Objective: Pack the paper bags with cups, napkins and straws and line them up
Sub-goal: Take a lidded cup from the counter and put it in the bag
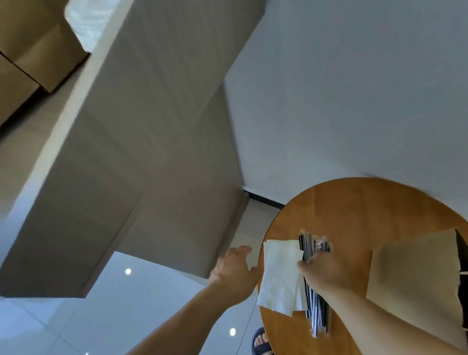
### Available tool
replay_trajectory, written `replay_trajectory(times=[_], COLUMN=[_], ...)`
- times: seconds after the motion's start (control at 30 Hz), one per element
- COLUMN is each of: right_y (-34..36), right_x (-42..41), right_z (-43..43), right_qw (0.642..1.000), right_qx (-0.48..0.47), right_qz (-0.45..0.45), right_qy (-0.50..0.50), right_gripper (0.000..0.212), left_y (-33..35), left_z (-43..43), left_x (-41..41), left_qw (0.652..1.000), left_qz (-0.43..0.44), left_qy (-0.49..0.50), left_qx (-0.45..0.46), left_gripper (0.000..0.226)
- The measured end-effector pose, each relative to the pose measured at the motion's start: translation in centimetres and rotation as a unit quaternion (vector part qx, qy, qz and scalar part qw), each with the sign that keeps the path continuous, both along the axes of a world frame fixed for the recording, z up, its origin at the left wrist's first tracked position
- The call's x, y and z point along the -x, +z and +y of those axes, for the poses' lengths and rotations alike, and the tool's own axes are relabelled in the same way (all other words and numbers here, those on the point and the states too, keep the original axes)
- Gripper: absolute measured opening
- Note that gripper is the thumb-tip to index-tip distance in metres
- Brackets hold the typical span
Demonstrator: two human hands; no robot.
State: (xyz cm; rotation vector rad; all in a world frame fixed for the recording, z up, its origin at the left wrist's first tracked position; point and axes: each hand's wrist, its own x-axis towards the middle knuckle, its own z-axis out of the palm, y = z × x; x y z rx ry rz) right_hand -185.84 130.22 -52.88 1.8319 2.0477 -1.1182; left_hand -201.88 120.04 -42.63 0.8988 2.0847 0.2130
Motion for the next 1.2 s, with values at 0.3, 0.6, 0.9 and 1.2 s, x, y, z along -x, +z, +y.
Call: replay_trajectory(times=[0.3,0.6,0.9,1.2], right_y=[19.9,44.5,47.4,43.7], right_x=[4.9,12.0,23.1,27.7], right_z=[10.3,13.4,7.3,5.9], right_qw=[0.966,0.859,0.846,0.818], right_qx=[-0.219,-0.398,-0.322,-0.308], right_qz=[0.132,0.315,0.188,-0.09], right_qy=[-0.023,0.065,0.382,0.477], right_gripper=[0.027,0.022,0.052,0.113], left_y=[13.1,35.3,36.3,30.6], left_z=[8.0,8.2,-0.3,-3.6], left_x=[1.5,5.8,17.3,19.9], left_qw=[0.979,0.876,0.899,0.929], left_qz=[0.039,0.224,0.319,0.287], left_qy=[-0.068,-0.074,0.039,0.058], left_qx=[-0.188,-0.421,-0.297,-0.228], left_gripper=[0.063,0.057,0.054,0.057])
